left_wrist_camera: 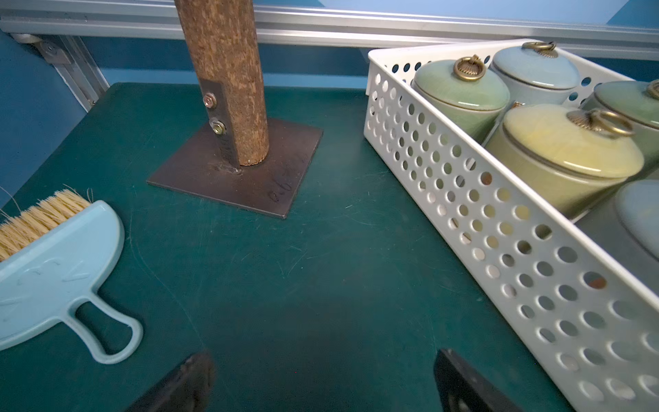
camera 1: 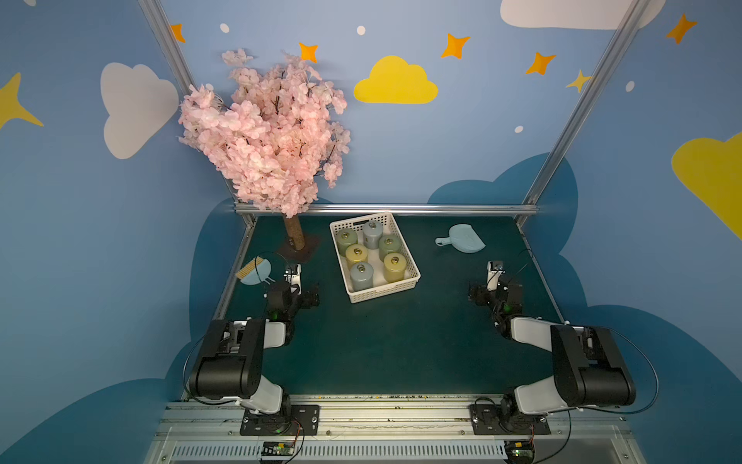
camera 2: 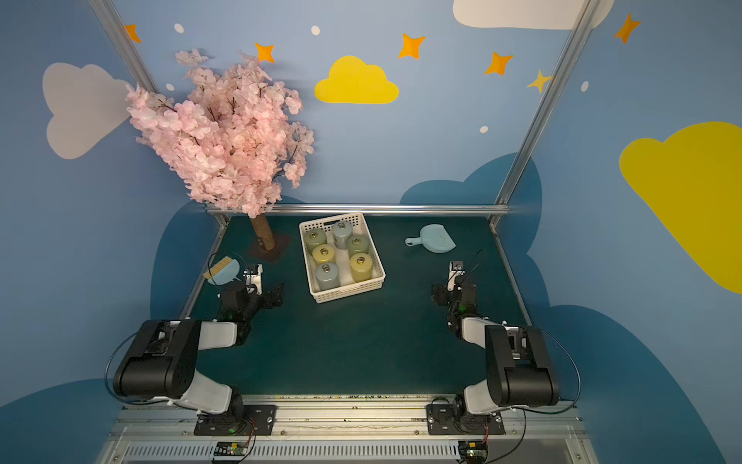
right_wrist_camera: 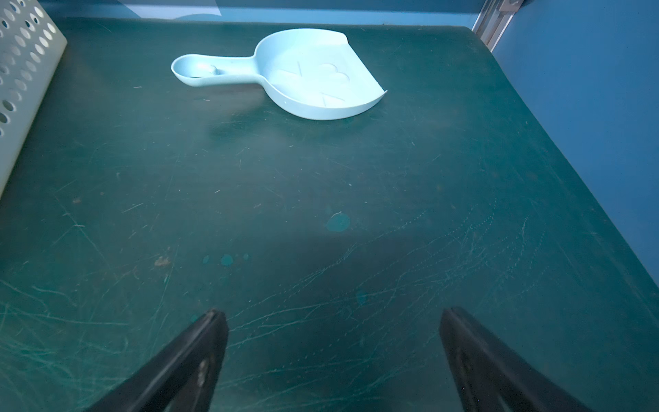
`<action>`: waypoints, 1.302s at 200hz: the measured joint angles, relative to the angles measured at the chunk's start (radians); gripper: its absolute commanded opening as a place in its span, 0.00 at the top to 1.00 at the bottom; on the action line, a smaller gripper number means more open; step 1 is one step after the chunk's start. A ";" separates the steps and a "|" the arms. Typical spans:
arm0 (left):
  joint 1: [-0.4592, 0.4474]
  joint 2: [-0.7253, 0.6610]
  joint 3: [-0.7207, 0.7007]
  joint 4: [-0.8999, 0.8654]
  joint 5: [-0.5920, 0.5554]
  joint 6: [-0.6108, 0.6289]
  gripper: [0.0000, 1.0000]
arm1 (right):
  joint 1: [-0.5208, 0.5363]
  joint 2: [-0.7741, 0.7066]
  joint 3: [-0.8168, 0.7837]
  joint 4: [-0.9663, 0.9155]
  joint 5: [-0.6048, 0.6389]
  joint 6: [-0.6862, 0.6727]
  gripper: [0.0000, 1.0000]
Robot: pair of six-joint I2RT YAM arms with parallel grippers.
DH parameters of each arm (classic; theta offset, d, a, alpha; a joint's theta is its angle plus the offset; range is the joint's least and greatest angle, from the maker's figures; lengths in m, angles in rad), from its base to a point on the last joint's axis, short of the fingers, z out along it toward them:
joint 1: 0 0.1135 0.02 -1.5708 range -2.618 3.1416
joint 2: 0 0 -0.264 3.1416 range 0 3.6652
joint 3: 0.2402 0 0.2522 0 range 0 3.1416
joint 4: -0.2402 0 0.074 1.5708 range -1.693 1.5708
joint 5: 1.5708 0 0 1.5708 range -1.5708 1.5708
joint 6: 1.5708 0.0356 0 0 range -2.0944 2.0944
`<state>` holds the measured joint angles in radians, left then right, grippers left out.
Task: Take the tea canister out of the basket
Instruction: Move the basket to the center of the board.
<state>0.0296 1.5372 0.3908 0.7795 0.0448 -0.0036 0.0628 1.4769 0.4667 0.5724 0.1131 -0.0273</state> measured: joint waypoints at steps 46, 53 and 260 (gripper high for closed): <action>-0.004 0.000 0.000 0.000 -0.008 0.000 0.00 | 0.000 0.000 0.000 0.000 0.000 0.001 0.02; -0.004 0.000 0.000 0.000 -0.008 0.000 0.00 | 0.000 0.000 0.000 0.000 0.000 0.001 0.02; -0.004 -0.051 0.006 -0.060 -0.031 -0.003 0.00 | 0.009 -0.066 0.080 -0.185 0.008 0.016 0.01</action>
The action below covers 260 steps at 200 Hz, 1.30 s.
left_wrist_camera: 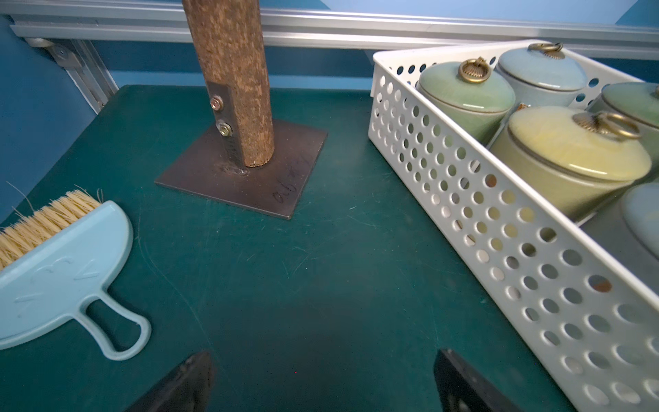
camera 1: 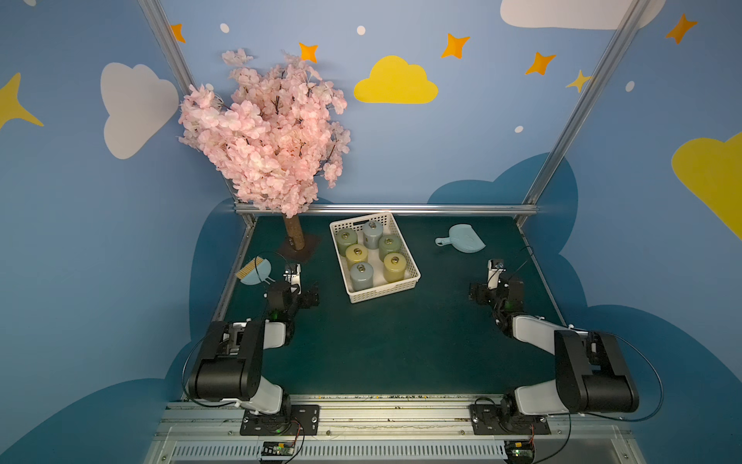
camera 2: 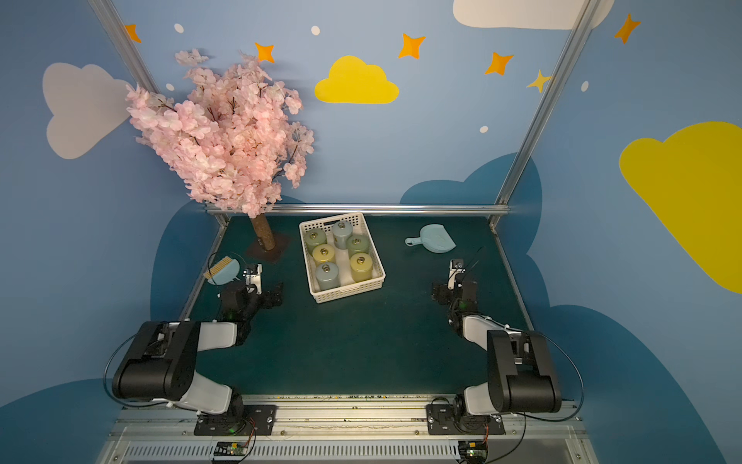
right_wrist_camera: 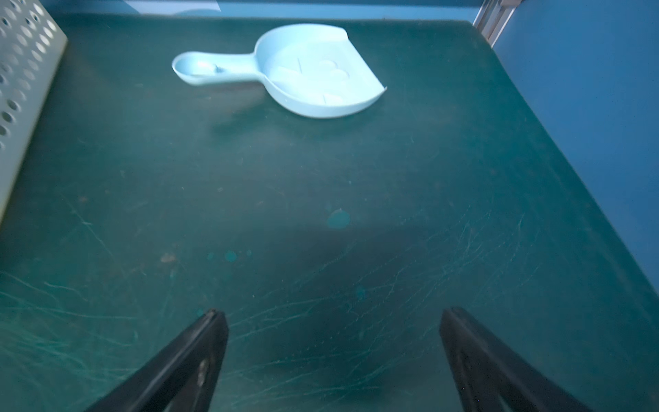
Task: Take the tea canister out of the basket
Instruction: Move the basket to the center of the board.
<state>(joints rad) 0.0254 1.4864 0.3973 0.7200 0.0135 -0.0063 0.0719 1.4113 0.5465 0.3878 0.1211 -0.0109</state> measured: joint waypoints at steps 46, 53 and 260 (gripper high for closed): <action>0.006 -0.256 0.139 -0.299 -0.159 -0.179 0.00 | 0.058 -0.135 0.235 -0.315 0.029 0.107 0.01; 0.013 -0.287 0.162 -0.351 -0.190 -0.229 0.00 | 0.082 -0.154 0.257 -0.359 0.036 0.128 0.02; -0.138 -0.292 0.203 -0.589 0.329 -0.440 0.02 | 0.480 0.211 0.695 -0.769 0.064 0.386 0.33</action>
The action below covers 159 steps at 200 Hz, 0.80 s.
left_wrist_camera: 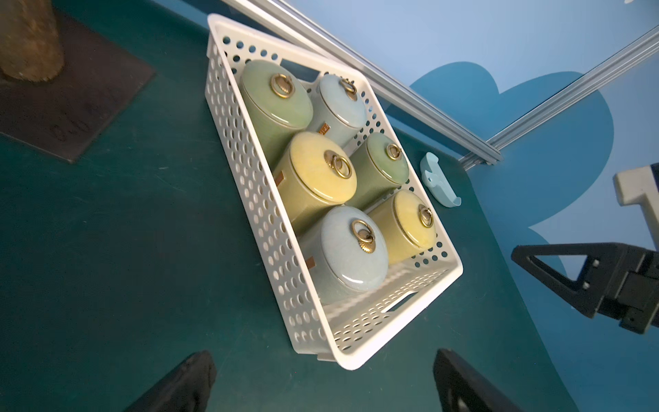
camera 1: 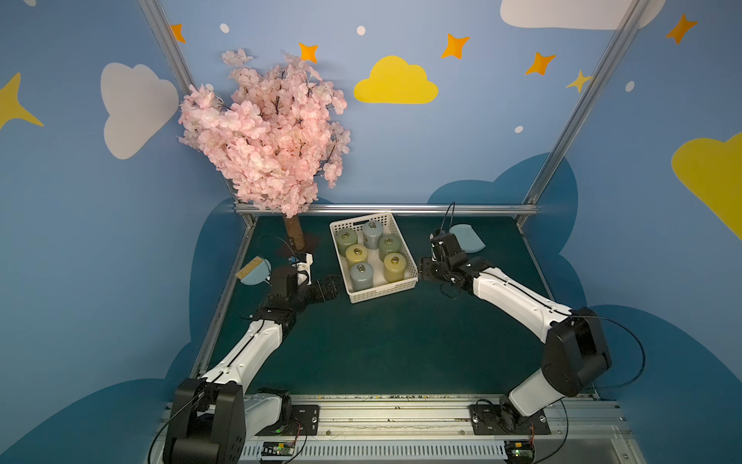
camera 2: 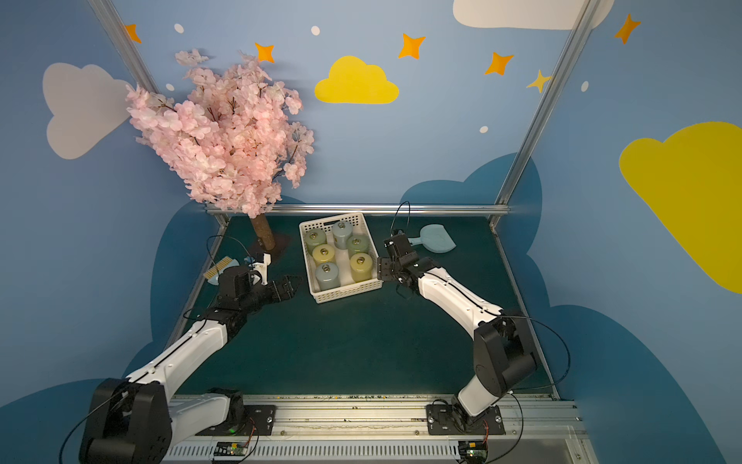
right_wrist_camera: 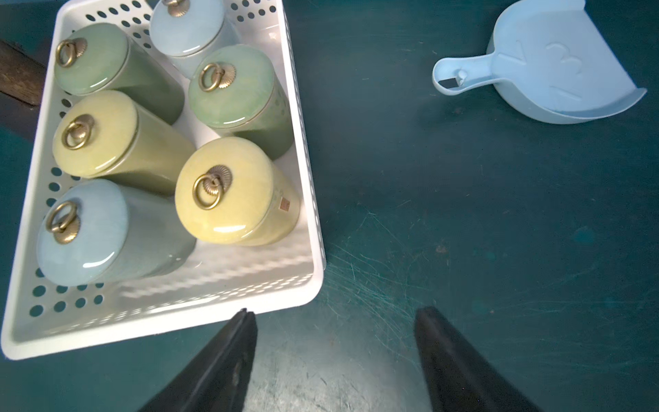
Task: Take the tea canister out of the basket
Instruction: Move the basket to the center of the board.
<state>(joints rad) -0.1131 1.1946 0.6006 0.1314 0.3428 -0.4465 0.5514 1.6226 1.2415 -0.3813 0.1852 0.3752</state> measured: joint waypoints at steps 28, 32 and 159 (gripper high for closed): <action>-0.009 0.032 0.006 0.006 0.012 -0.007 0.01 | -0.059 0.070 0.055 -0.004 -0.102 -0.047 0.37; -0.010 0.034 0.006 0.006 0.013 -0.007 0.01 | -0.065 0.080 0.063 -0.005 -0.113 -0.056 0.37; -0.013 0.036 0.013 0.011 -0.007 -0.006 0.02 | -0.077 0.395 0.315 -0.097 -0.243 -0.244 0.71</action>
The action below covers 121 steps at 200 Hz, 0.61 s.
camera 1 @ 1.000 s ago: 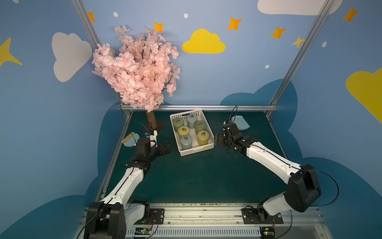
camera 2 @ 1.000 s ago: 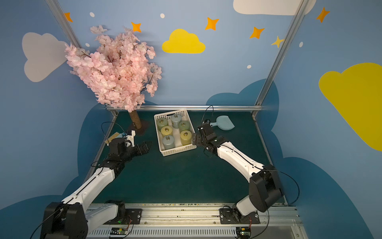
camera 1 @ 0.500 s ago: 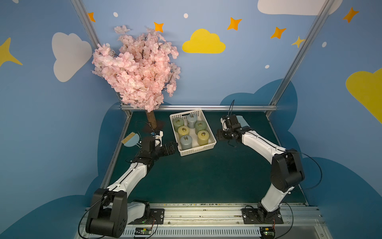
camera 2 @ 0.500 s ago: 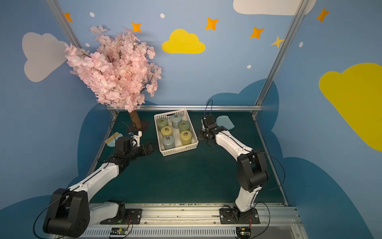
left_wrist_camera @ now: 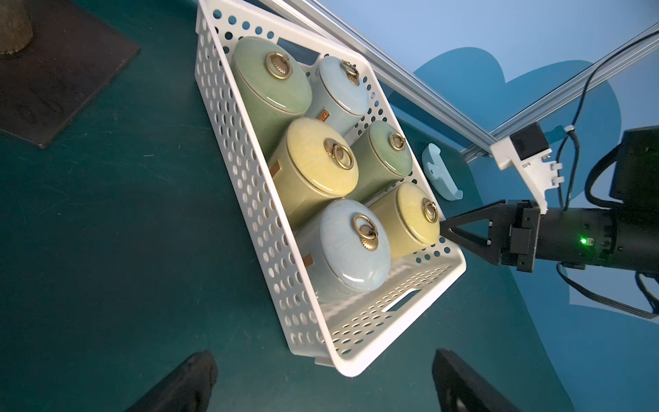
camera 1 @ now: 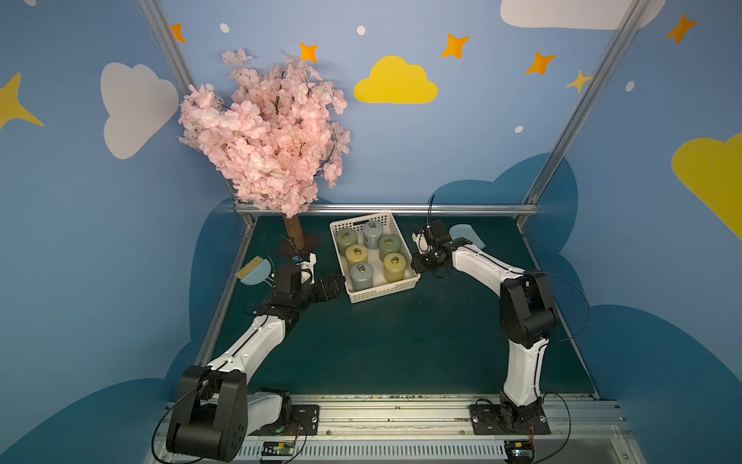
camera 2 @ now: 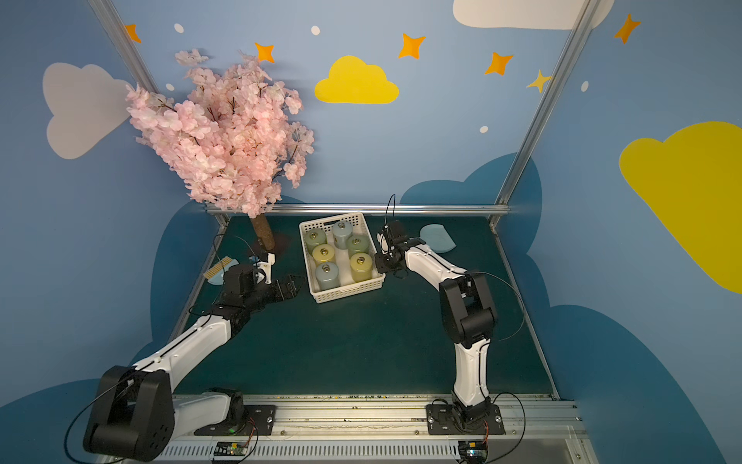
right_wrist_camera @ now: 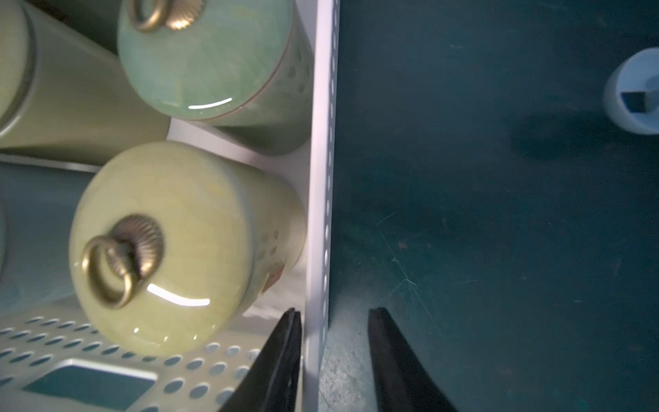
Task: Take the tea canister out of the basket
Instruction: Move the basket to the center of the board.
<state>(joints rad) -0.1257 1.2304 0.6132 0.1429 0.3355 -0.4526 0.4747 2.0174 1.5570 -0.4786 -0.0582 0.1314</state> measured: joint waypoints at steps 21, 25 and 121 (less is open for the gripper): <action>0.000 0.000 0.000 0.000 -0.010 0.003 0.01 | 0.000 0.032 0.028 -0.008 -0.011 -0.017 0.78; 0.000 0.000 0.000 0.000 -0.012 0.004 0.01 | 0.000 0.035 0.031 -0.009 -0.013 -0.018 0.79; 0.000 0.000 0.019 -0.032 -0.044 0.025 0.01 | -0.003 0.025 0.000 0.012 -0.064 -0.047 1.00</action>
<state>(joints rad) -0.1257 1.2304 0.6327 0.1112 0.2916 -0.4278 0.4717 2.0422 1.5574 -0.4667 -0.1223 0.0845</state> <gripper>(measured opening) 0.987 0.080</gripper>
